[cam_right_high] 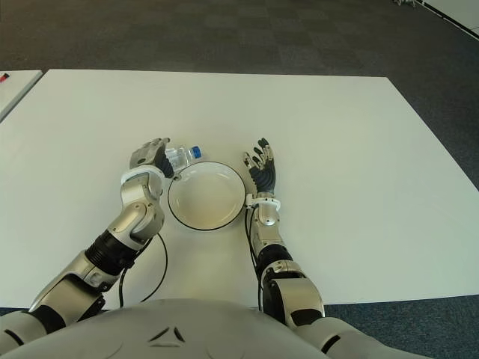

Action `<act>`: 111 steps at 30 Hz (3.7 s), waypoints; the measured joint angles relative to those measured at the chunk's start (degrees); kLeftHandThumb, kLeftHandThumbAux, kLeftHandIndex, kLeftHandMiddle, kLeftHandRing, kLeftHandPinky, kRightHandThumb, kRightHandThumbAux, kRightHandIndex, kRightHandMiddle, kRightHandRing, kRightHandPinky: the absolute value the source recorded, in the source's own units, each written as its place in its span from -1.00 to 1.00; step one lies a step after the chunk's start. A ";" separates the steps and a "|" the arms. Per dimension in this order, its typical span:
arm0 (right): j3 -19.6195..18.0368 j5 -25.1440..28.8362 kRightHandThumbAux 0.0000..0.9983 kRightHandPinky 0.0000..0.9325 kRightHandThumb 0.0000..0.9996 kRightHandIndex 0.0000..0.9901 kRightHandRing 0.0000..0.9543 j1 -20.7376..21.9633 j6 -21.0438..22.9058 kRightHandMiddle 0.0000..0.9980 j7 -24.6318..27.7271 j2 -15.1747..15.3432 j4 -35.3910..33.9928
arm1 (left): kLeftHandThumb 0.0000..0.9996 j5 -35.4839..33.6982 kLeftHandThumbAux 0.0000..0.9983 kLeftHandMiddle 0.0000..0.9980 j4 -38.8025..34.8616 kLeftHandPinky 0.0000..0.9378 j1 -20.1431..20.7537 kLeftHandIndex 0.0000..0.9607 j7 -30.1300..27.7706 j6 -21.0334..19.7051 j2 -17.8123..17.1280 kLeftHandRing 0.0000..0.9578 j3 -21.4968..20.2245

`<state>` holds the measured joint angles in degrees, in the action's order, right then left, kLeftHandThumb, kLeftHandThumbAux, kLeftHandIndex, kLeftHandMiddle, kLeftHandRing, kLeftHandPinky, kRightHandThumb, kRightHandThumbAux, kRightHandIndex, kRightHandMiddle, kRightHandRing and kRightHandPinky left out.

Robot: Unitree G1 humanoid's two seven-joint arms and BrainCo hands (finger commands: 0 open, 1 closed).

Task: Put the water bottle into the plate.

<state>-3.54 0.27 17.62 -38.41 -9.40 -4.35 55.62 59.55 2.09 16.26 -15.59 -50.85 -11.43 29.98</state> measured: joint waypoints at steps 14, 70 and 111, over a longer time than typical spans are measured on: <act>-0.10 0.04 0.40 -0.64 -0.94 -0.85 -0.73 0.00 0.07 -0.77 0.26 0.00 -0.08 | -1.00 -1.28 0.77 -1.00 5.99 -0.86 2.64 -1.00 0.53 3.29 -0.26 -1.00 -1.35; -0.23 0.10 0.35 -0.64 -0.95 -0.86 -0.73 -0.07 0.45 -0.77 0.66 0.01 -0.32 | -1.00 -5.65 0.79 -1.00 9.43 -0.77 2.83 -1.00 6.14 7.66 -0.40 -0.97 -4.25; -0.17 0.16 0.46 -0.62 -0.95 -0.87 -0.73 0.18 0.85 -0.76 0.21 -0.07 -0.06 | -1.00 -9.65 0.76 -1.00 -18.65 -0.77 -6.30 -1.00 3.26 11.13 -1.43 -0.95 -8.72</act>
<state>-3.71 0.43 17.80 -37.56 -9.19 -4.42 55.56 49.89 -16.56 9.97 -12.33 -39.73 -12.86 21.26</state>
